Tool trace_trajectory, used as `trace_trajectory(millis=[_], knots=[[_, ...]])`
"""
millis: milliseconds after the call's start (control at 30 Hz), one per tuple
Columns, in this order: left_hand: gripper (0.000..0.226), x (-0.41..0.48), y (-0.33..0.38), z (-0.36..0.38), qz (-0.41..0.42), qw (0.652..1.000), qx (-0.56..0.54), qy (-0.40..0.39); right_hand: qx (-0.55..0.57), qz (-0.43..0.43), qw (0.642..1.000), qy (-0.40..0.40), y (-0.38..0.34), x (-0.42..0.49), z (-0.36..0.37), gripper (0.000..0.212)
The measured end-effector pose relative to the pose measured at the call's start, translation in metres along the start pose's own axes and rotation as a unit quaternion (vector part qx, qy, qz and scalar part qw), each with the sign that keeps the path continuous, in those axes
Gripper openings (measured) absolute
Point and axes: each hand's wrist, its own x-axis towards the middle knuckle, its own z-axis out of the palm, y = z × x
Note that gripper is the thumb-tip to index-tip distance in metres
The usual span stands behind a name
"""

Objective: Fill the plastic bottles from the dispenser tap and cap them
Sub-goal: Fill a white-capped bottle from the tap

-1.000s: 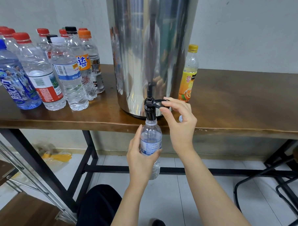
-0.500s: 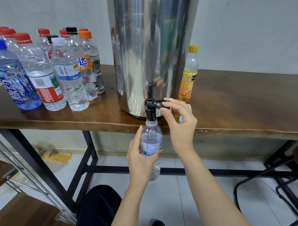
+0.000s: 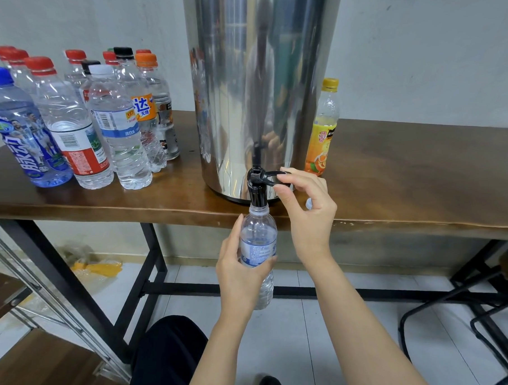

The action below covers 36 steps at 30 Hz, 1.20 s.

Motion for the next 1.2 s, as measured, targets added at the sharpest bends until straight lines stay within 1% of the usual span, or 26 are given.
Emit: trace_trajectory(millis=[1200], knots=[[0.099, -0.0001, -0.0003, -0.0005, 0.0, 1.0, 0.004, -0.002, 0.008, -0.001, 1.0, 0.002, 0.0007, 0.0, 0.0002, 0.012]])
